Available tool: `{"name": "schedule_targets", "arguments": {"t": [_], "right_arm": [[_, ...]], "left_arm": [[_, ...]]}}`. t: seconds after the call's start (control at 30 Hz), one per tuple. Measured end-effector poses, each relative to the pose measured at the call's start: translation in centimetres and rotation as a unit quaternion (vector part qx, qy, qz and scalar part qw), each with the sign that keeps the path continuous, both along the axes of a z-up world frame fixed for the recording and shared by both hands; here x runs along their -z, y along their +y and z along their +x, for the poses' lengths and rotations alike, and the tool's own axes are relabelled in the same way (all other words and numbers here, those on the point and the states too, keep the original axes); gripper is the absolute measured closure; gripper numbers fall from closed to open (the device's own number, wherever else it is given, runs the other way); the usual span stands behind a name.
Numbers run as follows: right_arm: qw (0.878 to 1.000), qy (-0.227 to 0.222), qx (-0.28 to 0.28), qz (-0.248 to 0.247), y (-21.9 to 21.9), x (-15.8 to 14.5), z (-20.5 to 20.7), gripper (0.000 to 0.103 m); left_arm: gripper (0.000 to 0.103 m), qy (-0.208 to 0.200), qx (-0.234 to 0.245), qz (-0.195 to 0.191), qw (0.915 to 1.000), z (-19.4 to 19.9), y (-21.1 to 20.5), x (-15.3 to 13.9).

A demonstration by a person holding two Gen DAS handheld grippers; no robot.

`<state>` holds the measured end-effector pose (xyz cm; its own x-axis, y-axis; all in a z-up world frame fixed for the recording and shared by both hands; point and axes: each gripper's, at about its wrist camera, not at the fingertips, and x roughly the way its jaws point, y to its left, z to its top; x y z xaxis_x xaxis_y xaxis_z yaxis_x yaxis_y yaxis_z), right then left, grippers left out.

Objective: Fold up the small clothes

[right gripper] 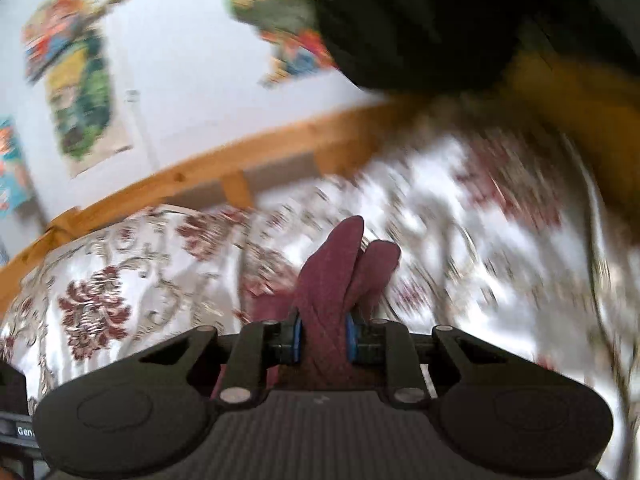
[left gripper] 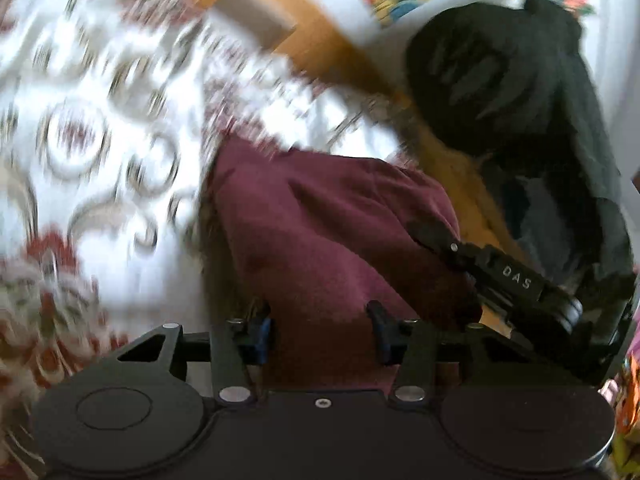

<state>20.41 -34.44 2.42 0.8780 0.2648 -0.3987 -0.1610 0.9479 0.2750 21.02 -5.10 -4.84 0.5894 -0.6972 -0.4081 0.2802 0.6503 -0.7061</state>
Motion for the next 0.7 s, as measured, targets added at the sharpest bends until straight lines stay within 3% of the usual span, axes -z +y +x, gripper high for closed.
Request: {"name": "schedule_targets", "arguments": {"t": [0.1,0.2,0.33,0.4,0.57,0.7], "right_arm": [[0.999,-0.042,-0.018,-0.008,1.8,-2.6,0.5,0.08],[0.996,-0.075,-0.04,-0.007,3.6,-4.1,2.2,0.08],[0.993,-0.097,-0.068,0.005,6.8,-4.0,6.1,0.081],[0.994,-0.081,-0.079,0.002,8.6,-2.9,8.4,0.081],[0.994,-0.015,-0.097,-0.039,12.2,1.4,12.6,0.081],[0.998,0.008,-0.062,-0.017,11.0,3.7,12.8,0.079]], "left_arm": [[0.054,-0.06,-0.013,0.022,0.9979,-0.3,1.0,-2.6],[0.054,-0.119,-0.051,0.05,0.9903,0.1,3.2,-4.5],[0.053,-0.152,-0.11,0.074,0.9794,1.6,6.1,-4.5],[0.053,-0.139,-0.135,0.082,0.9777,2.5,7.3,-3.3],[0.053,-0.049,-0.156,0.103,0.9811,4.7,8.3,0.2],[0.051,-0.035,-0.154,0.119,0.9803,5.0,7.8,0.8]]}}
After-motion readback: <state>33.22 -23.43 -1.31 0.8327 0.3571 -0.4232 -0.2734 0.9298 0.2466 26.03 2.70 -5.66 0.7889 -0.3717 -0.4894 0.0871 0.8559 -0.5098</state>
